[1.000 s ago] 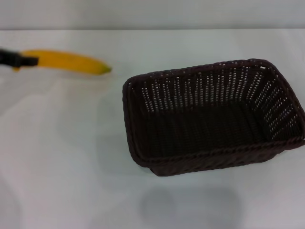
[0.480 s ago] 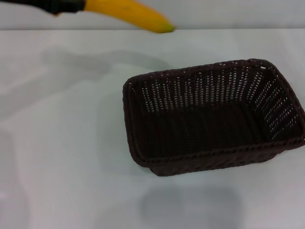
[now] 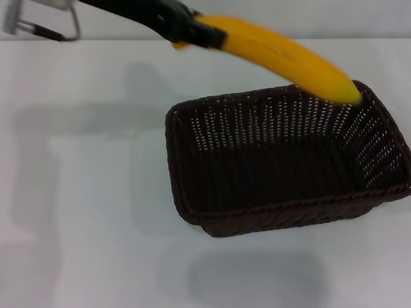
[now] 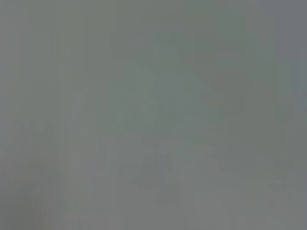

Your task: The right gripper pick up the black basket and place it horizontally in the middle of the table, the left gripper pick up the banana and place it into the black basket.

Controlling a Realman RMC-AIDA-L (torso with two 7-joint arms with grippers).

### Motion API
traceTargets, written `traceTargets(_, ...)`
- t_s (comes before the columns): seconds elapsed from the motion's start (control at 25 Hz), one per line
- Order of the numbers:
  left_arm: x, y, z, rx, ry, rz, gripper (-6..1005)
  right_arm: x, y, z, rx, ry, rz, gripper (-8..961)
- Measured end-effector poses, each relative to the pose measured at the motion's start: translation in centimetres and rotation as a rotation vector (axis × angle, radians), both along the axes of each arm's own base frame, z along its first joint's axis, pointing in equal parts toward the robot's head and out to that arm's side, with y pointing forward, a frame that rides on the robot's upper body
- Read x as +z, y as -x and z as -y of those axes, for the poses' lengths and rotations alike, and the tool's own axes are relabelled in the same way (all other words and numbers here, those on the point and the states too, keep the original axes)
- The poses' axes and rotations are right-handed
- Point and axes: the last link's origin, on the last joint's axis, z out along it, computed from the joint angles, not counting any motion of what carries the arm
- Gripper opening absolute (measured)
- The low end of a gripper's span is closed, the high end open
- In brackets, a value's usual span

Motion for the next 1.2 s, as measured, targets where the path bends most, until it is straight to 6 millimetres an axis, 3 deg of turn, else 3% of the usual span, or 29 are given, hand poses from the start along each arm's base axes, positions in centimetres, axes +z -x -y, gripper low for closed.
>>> traceTargets(0.24,-3.2,-0.7,0.2,0.027,0.086,-0.017,582,0.2,-0.2,0.2,-0.002,-0.004,0.007,870)
traceTargets(0.56,-3.0,0.4,0.3,-0.02,0.036,0.057,629,0.2,-0.7,0.9,-0.02,-0.019,0.04,870)
traceTargets(0.64,-2.6,1.1,0.5,-0.043,0.005,0.105,704,0.3,-0.8,1.0,-0.021,-0.025,0.041,870)
traceTargets(0.8,-0.6,3.6,0.8,-0.074,-0.163,0.224,853,0.0,-0.9,1.1,-0.025,-0.043,0.073,870)
traceTargets(1.0,1.6,8.1,2.1,-0.079,-0.38,0.34,875,-0.3,-1.0,1.0,-0.032,-0.051,0.09,870)
traceTargets(1.2,4.1,13.4,4.7,-0.064,-0.603,0.422,875,-0.6,-1.1,1.1,-0.038,-0.075,0.088,870)
